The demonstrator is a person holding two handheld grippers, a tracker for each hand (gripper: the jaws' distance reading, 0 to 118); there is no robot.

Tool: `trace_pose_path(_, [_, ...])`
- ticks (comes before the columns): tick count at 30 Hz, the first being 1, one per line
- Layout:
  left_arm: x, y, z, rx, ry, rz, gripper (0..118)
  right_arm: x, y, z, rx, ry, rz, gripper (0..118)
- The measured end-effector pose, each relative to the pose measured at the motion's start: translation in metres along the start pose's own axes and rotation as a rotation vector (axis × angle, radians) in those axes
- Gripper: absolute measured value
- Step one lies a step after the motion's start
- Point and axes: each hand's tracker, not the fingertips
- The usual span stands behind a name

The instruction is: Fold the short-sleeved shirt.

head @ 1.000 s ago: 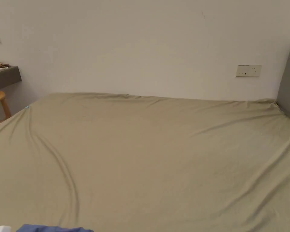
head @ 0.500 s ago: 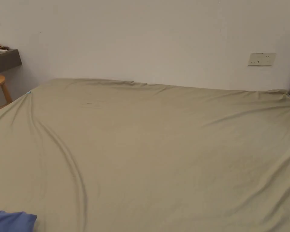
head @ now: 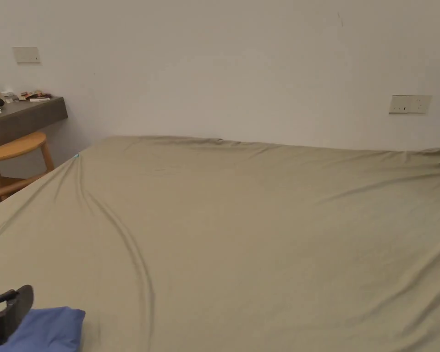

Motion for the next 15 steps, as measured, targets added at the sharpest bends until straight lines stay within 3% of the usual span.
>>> trace_pose_path(3, [0.072, -0.003, 0.033, 0.078, -0.082, 0.012, 15, -0.003, -0.009, -0.011, 0.008, -0.005, 0.059, 2])
trace_pose_path(4, [0.097, -0.007, 0.044, 0.132, -0.110, 0.007, 4, 0.000, -0.015, -0.015, -0.003, -0.012, 0.062, 2])
trace_pose_path(5, [0.116, -0.010, 0.053, 0.169, -0.116, 0.036, 2, 0.000, -0.018, -0.019, -0.007, -0.009, 0.069, 2])
trace_pose_path(9, [0.198, -0.030, 0.081, 0.366, -0.156, -0.094, 0, -0.010, -0.023, -0.026, -0.022, -0.072, 0.073, 2])
trace_pose_path(13, [0.250, -0.032, 0.082, 0.304, -0.336, -0.111, 0, -0.015, -0.021, -0.022, -0.015, -0.117, 0.042, 2])
trace_pose_path(15, [0.262, -0.030, 0.080, 0.282, -0.299, -0.121, 0, -0.016, -0.018, -0.021, -0.013, -0.113, 0.030, 2])
